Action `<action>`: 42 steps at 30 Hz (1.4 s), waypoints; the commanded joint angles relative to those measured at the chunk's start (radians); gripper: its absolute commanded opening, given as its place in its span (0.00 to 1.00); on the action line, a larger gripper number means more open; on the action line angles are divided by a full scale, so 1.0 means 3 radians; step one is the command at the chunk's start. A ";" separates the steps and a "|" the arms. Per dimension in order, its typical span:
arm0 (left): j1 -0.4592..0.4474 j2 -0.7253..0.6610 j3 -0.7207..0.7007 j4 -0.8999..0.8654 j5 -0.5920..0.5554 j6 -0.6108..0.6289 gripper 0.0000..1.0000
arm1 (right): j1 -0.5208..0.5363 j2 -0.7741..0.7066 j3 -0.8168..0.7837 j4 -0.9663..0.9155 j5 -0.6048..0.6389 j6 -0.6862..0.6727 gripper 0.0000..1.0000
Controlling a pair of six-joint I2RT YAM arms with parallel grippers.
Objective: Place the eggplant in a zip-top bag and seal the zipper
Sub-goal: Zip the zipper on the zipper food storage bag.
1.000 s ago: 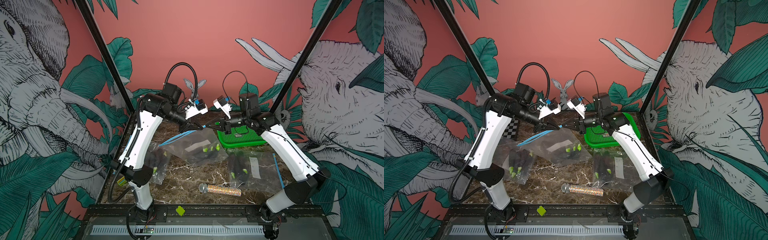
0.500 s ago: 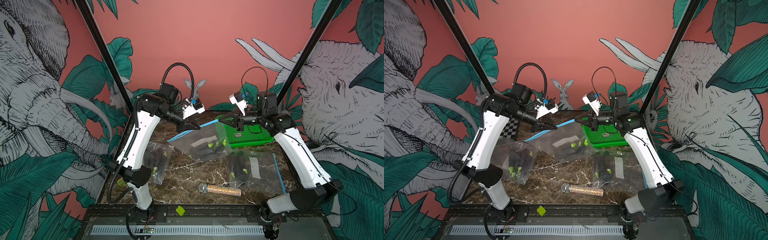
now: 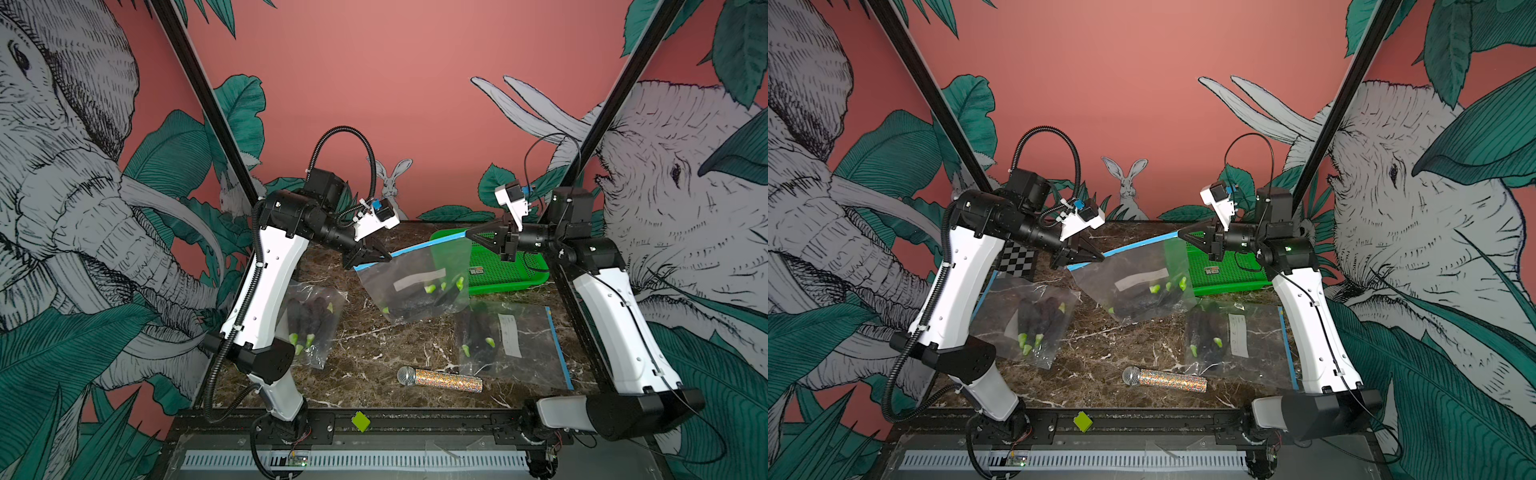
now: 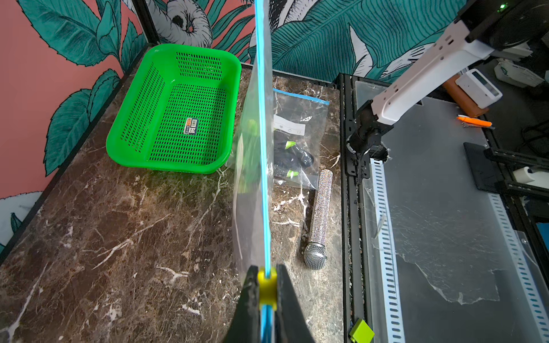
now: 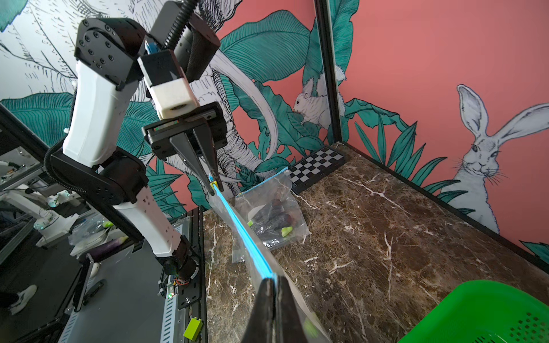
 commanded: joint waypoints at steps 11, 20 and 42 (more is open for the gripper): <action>0.0125 -0.0216 -0.0026 -0.0296 -0.0219 -0.0058 0.00 | -0.0424 -0.0216 -0.0079 0.0334 0.0111 0.0128 0.00; 0.0137 -0.0139 0.0019 -0.0290 -0.0217 -0.0142 0.00 | -0.0069 -0.0064 0.0067 -0.0049 0.0212 -0.0170 0.25; -0.0011 0.0306 0.0262 0.0736 -0.0481 -0.2059 0.00 | 0.0631 0.0326 -0.0134 0.0610 0.0762 0.0359 0.48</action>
